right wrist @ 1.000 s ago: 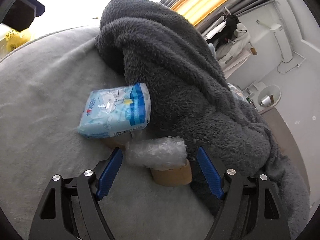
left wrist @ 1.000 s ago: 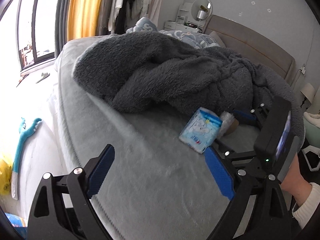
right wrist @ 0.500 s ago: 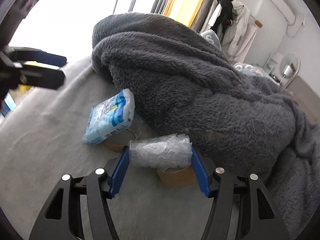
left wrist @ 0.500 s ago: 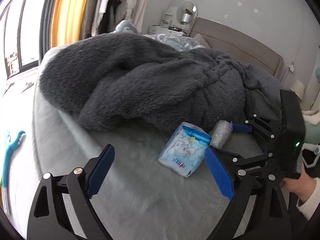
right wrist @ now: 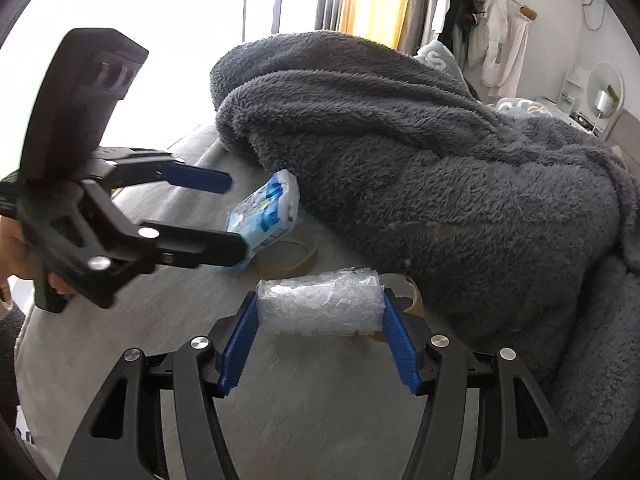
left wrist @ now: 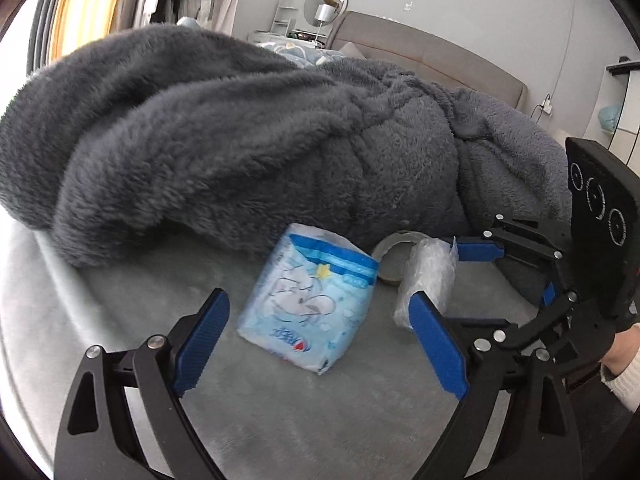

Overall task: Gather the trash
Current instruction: 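Close the left tool on the blue-and-white diaper pack while the right tool holds the bubble wrap, then lift the diaper pack and bubble wrap and carry both over the wastebasket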

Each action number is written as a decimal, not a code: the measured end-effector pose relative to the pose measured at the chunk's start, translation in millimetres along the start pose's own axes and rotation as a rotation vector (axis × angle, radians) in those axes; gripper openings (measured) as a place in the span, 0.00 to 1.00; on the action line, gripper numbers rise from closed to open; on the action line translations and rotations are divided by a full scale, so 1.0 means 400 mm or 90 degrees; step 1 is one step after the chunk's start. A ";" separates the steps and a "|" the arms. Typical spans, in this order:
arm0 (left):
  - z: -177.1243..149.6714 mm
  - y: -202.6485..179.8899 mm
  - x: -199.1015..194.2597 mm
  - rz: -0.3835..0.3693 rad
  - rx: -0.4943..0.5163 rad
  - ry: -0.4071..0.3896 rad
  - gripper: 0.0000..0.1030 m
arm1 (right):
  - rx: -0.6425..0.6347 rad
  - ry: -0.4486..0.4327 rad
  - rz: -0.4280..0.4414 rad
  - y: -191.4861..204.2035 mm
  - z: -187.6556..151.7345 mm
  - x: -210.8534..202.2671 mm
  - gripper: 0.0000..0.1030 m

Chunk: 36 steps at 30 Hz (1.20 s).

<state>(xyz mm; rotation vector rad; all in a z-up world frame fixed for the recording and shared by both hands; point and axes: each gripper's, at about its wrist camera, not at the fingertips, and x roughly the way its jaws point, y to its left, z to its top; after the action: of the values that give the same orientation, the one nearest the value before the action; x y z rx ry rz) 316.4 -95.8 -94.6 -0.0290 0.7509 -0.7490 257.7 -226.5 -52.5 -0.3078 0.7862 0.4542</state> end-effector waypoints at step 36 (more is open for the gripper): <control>-0.079 -0.114 -0.095 0.121 -0.024 -0.004 0.35 | 0.164 -0.032 0.061 0.025 -0.048 -0.136 0.60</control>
<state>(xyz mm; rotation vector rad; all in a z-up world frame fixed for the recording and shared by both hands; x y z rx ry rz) 250.4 -98.5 -82.1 0.0064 0.7505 -0.5541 207.4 -241.1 -26.5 -0.0195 0.8022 0.4429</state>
